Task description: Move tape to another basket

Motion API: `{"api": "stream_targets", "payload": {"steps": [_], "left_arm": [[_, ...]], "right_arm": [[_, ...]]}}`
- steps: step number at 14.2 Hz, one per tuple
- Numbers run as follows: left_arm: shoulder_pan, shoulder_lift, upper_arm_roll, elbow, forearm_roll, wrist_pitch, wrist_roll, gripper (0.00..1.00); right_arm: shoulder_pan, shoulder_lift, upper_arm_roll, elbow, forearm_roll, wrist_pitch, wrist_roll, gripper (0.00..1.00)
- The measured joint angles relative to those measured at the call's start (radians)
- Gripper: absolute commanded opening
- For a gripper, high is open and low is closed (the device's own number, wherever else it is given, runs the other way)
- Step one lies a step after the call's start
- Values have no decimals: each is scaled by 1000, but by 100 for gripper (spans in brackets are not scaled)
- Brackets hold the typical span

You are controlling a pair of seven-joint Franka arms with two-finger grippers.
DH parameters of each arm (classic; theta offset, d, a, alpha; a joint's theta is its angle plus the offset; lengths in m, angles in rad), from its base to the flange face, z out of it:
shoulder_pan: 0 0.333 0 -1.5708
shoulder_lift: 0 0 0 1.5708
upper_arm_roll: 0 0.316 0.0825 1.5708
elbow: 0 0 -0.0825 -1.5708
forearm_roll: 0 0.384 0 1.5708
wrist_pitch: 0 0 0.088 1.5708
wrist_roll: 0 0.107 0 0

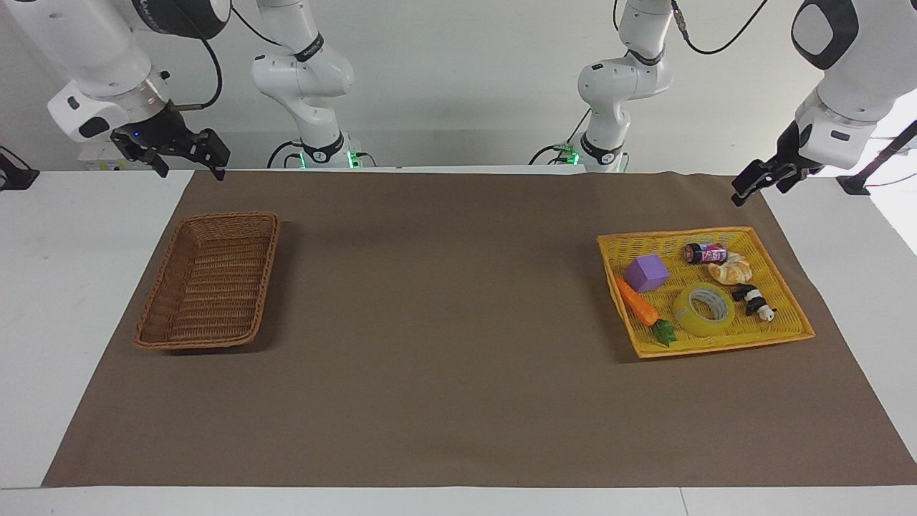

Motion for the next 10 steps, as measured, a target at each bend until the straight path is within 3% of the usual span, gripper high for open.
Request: {"api": "stream_targets", "payload": {"steps": [6, 10], "left_arm": [[2, -3, 2, -17, 0, 15, -11, 100], [75, -16, 12, -178, 1, 233, 27, 99]], "right_arm": [[0, 0, 0, 0, 0, 0, 0, 99], [0, 0, 0, 0, 0, 0, 0, 99]]}}
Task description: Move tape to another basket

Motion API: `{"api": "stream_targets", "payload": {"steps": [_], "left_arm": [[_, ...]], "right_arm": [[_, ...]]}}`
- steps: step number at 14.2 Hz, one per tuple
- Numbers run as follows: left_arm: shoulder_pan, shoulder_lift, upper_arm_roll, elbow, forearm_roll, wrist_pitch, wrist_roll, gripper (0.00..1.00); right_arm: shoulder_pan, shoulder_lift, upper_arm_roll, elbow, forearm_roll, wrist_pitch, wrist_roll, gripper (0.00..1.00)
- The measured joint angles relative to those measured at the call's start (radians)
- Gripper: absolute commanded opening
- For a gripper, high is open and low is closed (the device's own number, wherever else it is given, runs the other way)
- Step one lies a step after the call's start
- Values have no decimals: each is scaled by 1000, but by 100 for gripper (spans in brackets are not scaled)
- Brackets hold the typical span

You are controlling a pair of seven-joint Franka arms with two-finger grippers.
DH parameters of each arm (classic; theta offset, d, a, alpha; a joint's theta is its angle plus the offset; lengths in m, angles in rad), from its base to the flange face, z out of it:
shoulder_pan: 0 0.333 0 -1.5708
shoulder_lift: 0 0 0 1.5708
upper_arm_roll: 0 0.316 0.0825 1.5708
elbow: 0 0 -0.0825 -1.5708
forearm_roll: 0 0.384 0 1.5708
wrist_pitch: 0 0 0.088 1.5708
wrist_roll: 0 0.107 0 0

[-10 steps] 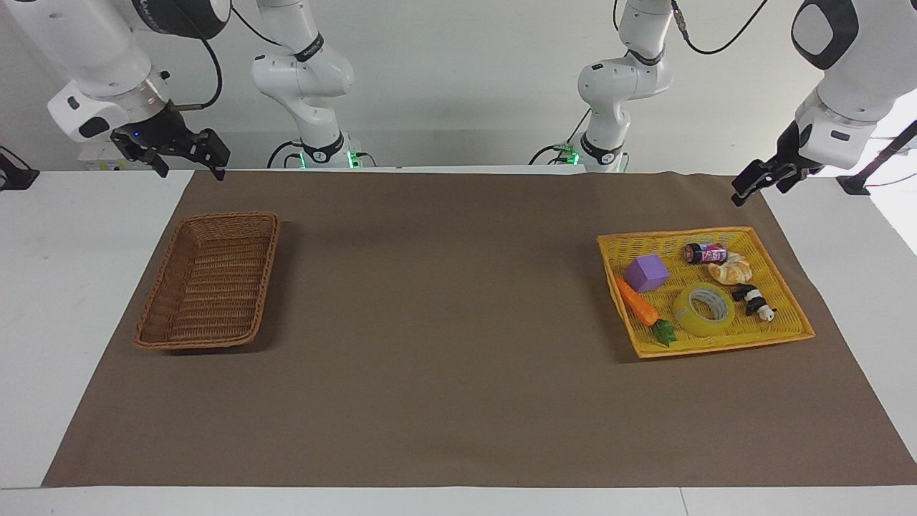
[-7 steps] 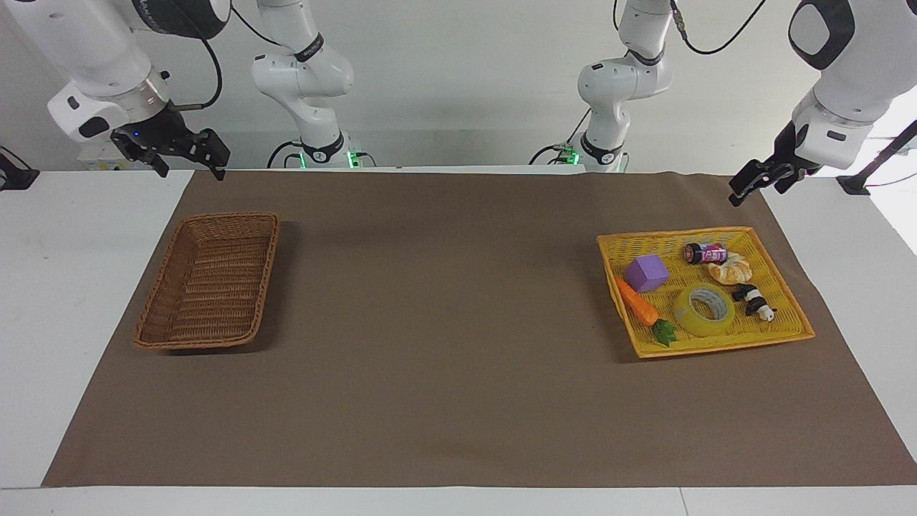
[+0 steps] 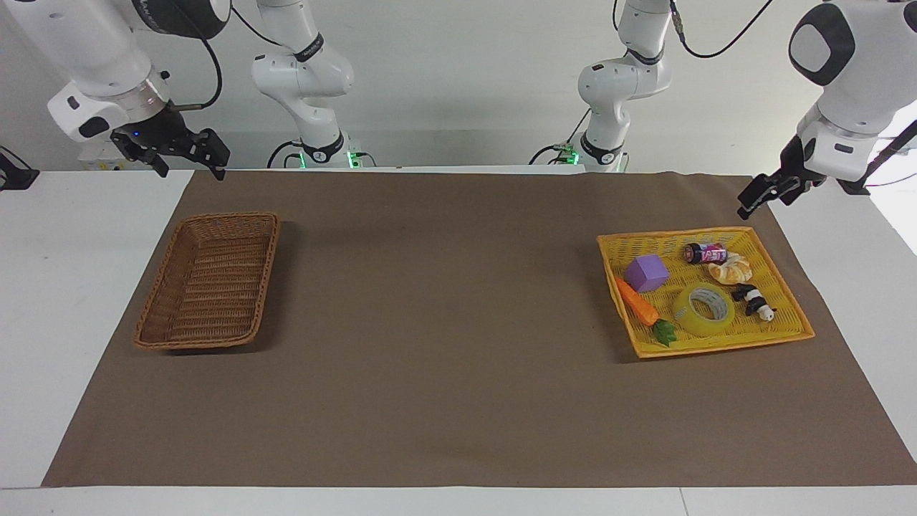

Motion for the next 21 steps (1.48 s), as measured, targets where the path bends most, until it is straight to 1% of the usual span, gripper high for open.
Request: {"api": "stream_targets", "payload": {"steps": [1, 3, 4, 5, 6, 9, 13, 14, 15, 16, 17, 18, 20, 21], "left_arm": [[12, 11, 2, -41, 0, 57, 22, 99], [17, 69, 2, -102, 0, 204, 42, 98], [17, 112, 1, -130, 0, 286, 44, 93], [17, 145, -1, -153, 0, 343, 48, 84], [17, 169, -1, -178, 0, 386, 56, 80], [27, 198, 3, -236, 0, 481, 75, 80], [33, 232, 3, -252, 0, 544, 83, 78], [34, 245, 3, -253, 0, 563, 86, 76], [34, 261, 3, -254, 0, 584, 94, 68], [34, 279, 3, -254, 0, 599, 109, 56], [34, 293, 3, -254, 0, 604, 119, 46], [34, 304, 3, -254, 0, 608, 129, 40], [34, 319, 3, -256, 0, 610, 145, 38], [34, 323, 3, -258, 0, 611, 152, 32]], "right_arm": [[0, 0, 0, 0, 0, 0, 0, 99], [0, 0, 0, 0, 0, 0, 0, 99], [0, 0, 0, 0, 0, 0, 0, 99], [0, 0, 0, 0, 0, 0, 0, 99], [0, 0, 0, 0, 0, 0, 0, 99], [0, 0, 0, 0, 0, 0, 0, 99], [0, 0, 0, 0, 0, 0, 0, 99], [0, 0, 0, 0, 0, 0, 0, 99], [0, 0, 0, 0, 0, 0, 0, 99], [0, 0, 0, 0, 0, 0, 0, 99], [0, 0, 0, 0, 0, 0, 0, 99], [0, 0, 0, 0, 0, 0, 0, 99], [0, 0, 0, 0, 0, 0, 0, 99], [0, 0, 0, 0, 0, 0, 0, 99]]}}
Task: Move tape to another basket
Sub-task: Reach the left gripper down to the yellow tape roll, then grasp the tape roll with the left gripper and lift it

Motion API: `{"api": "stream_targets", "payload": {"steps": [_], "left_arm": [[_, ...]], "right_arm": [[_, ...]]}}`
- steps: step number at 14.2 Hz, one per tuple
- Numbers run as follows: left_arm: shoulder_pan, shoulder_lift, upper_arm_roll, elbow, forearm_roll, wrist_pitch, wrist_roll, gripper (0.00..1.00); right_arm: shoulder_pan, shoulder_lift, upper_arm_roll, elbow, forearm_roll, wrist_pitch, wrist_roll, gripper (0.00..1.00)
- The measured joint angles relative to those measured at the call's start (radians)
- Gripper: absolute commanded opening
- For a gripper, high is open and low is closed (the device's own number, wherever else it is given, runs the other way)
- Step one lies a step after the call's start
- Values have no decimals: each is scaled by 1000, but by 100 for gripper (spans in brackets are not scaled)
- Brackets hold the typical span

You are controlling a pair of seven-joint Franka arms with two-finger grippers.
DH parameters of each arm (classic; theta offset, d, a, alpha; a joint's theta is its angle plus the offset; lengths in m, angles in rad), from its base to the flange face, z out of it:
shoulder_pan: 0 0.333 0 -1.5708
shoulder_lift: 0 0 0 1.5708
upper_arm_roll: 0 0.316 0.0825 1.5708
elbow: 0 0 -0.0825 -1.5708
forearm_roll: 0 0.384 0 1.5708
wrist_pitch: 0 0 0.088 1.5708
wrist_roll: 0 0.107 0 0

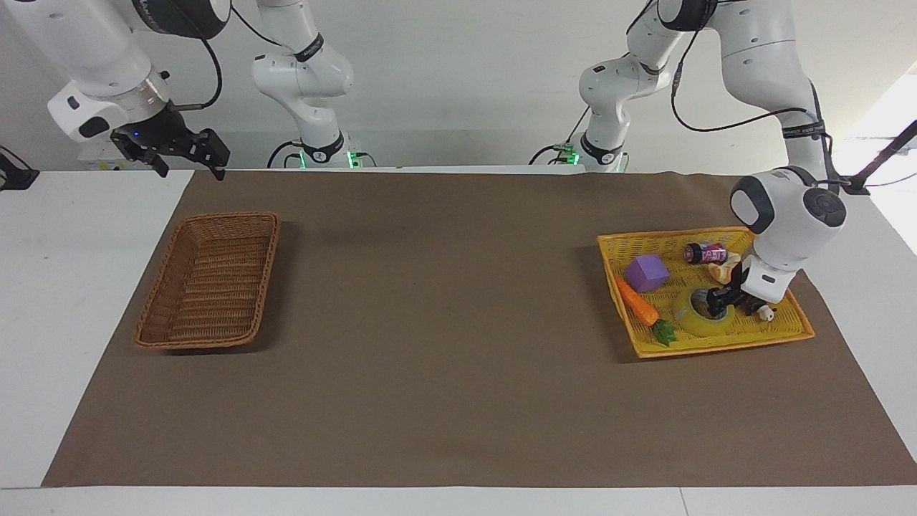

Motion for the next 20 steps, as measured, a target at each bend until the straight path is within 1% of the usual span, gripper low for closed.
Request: {"api": "stream_targets", "payload": {"steps": [1, 2, 5, 7, 8, 9, 11, 12, 13, 15, 18, 20], "left_arm": [[0, 3, 0, -3, 0, 2, 7, 20], [1, 3, 0, -3, 0, 4, 14, 1], [7, 2, -2, -1, -3, 4, 38, 0], [9, 3, 0, 14, -3, -21, 44, 0], [9, 3, 0, 45, -3, -68, 45, 0], [9, 2, -3, 103, -3, -154, 45, 0], [-3, -7, -15, 248, -30, -364, 31, 0], [-25, -23, -20, 309, -78, -455, 12, 0], [-62, -46, -23, 348, -127, -517, -29, 0], [-181, -96, -29, 384, -183, -583, -191, 0], [-358, -143, -42, 402, -298, -593, -392, 0], [-418, -148, -44, 415, -334, -594, -451, 0]], "right_arm": [[0, 0, 0, 0, 0, 0, 0, 99], [0, 0, 0, 0, 0, 0, 0, 99], [0, 0, 0, 0, 0, 0, 0, 99], [0, 0, 0, 0, 0, 0, 0, 99], [0, 0, 0, 0, 0, 0, 0, 99], [0, 0, 0, 0, 0, 0, 0, 99], [0, 0, 0, 0, 0, 0, 0, 99], [0, 0, 0, 0, 0, 0, 0, 99], [0, 0, 0, 0, 0, 0, 0, 99], [0, 0, 0, 0, 0, 0, 0, 99], [0, 0, 0, 0, 0, 0, 0, 99], [0, 0, 0, 0, 0, 0, 0, 99]]}}
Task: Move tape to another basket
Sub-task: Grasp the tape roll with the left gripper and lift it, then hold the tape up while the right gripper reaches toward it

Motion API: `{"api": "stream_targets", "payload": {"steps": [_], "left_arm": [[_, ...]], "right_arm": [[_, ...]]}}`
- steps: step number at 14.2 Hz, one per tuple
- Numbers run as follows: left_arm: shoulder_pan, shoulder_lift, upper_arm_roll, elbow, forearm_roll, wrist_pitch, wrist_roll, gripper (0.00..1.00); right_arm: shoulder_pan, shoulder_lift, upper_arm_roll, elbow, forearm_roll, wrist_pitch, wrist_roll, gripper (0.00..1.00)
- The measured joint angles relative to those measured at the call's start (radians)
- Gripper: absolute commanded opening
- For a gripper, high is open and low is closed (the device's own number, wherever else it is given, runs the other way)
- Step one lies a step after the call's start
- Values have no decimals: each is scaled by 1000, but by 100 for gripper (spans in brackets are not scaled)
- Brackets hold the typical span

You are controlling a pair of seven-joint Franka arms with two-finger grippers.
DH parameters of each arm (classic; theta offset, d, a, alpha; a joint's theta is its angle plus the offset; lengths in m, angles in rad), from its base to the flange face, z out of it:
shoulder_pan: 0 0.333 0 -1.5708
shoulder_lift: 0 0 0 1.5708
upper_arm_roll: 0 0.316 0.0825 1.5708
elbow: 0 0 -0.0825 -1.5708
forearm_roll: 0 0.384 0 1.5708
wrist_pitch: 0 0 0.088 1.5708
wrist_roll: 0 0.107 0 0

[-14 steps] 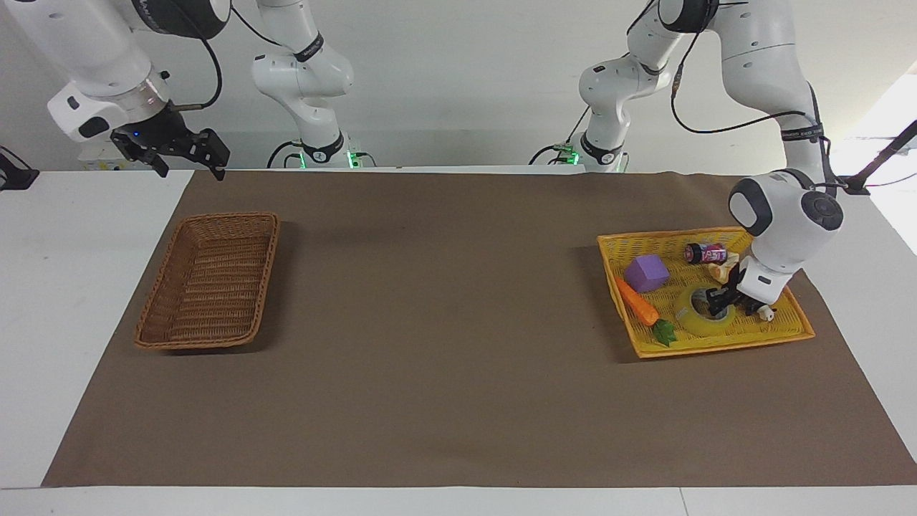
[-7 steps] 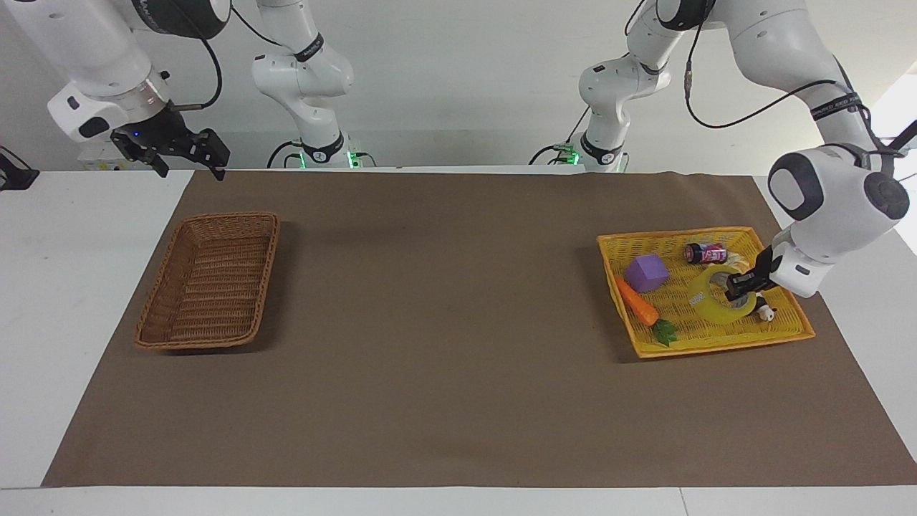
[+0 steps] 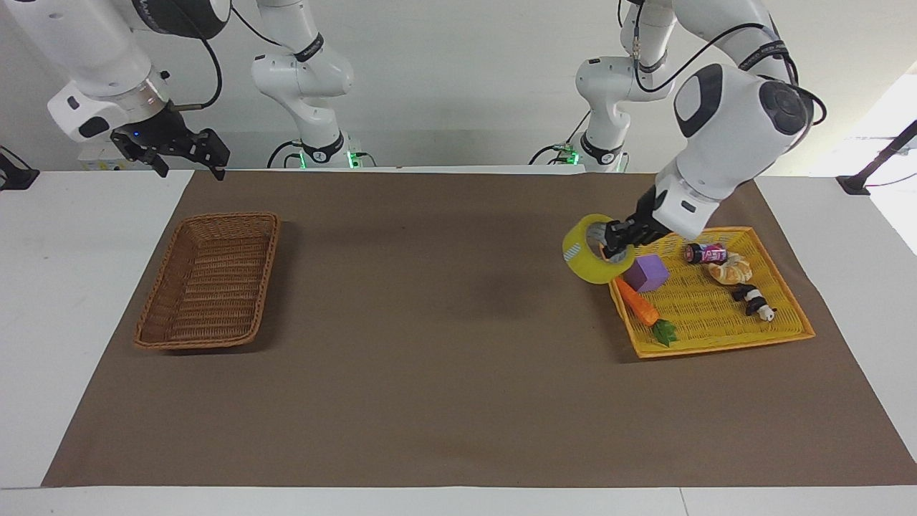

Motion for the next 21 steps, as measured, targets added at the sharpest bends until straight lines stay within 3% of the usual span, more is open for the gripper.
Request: {"api": "stream_targets", "payload": {"steps": [8, 10, 13, 16, 21], "left_arm": [[-24, 0, 9, -2, -6, -16, -43, 0], [-35, 0, 8, -5, -6, -17, -54, 1], [-35, -3, 7, -15, 9, -18, -57, 1], [-44, -8, 7, -26, 14, -19, -57, 1], [-48, -17, 9, -34, 41, -19, -62, 1]], "right_arm": [[1, 0, 2, 0, 9, 0, -8, 99], [2, 0, 10, -3, 127, 27, -33, 99], [46, 2, 25, -54, 402, 178, -22, 99], [161, 23, 34, -122, 697, 361, 81, 99], [506, 129, 42, -178, 863, 893, 215, 100]]}}
